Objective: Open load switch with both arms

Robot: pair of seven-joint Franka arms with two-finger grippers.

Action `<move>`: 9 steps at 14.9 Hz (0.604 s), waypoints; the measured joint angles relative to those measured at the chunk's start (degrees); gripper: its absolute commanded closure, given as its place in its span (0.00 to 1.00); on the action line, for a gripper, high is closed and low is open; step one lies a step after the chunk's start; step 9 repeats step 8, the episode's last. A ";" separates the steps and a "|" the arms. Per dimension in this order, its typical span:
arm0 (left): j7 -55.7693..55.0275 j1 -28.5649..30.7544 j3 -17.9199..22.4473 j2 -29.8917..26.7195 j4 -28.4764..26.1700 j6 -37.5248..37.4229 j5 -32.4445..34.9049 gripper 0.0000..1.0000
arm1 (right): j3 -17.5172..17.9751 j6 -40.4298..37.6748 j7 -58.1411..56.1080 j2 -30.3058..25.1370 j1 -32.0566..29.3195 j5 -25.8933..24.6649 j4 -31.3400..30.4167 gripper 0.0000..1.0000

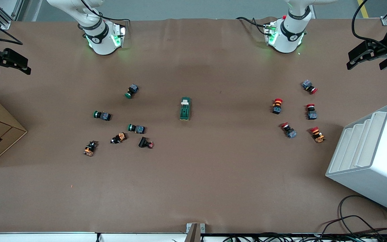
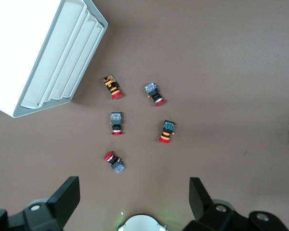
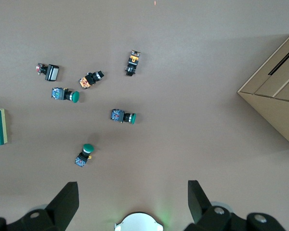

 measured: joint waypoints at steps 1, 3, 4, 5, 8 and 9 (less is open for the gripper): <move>0.00 0.01 0.05 0.02 0.00 0.72 0.00 0.00 | -0.09 -0.04 0.00 0.01 0.00 0.00 -0.02 0.00; 0.00 -0.01 0.05 0.25 -0.03 2.75 0.00 0.00 | -0.14 -0.33 0.00 -0.01 0.00 0.01 -0.03 0.00; 0.00 -0.04 0.00 0.46 -0.04 3.37 0.00 0.00 | -0.14 -0.48 0.00 -0.10 0.00 0.01 -0.05 0.00; 0.00 -0.11 -0.08 0.72 -0.03 3.78 0.00 0.00 | -0.17 -0.54 0.01 -0.28 0.00 0.01 -0.13 0.00; 0.00 -0.44 -0.39 1.45 0.22 4.31 0.00 0.00 | -0.29 -0.54 0.02 -1.16 0.00 0.04 -0.56 0.00; 0.00 -0.44 -0.39 1.45 0.22 4.31 0.00 0.00 | -0.29 -0.54 0.02 -1.16 0.00 0.04 -0.56 0.00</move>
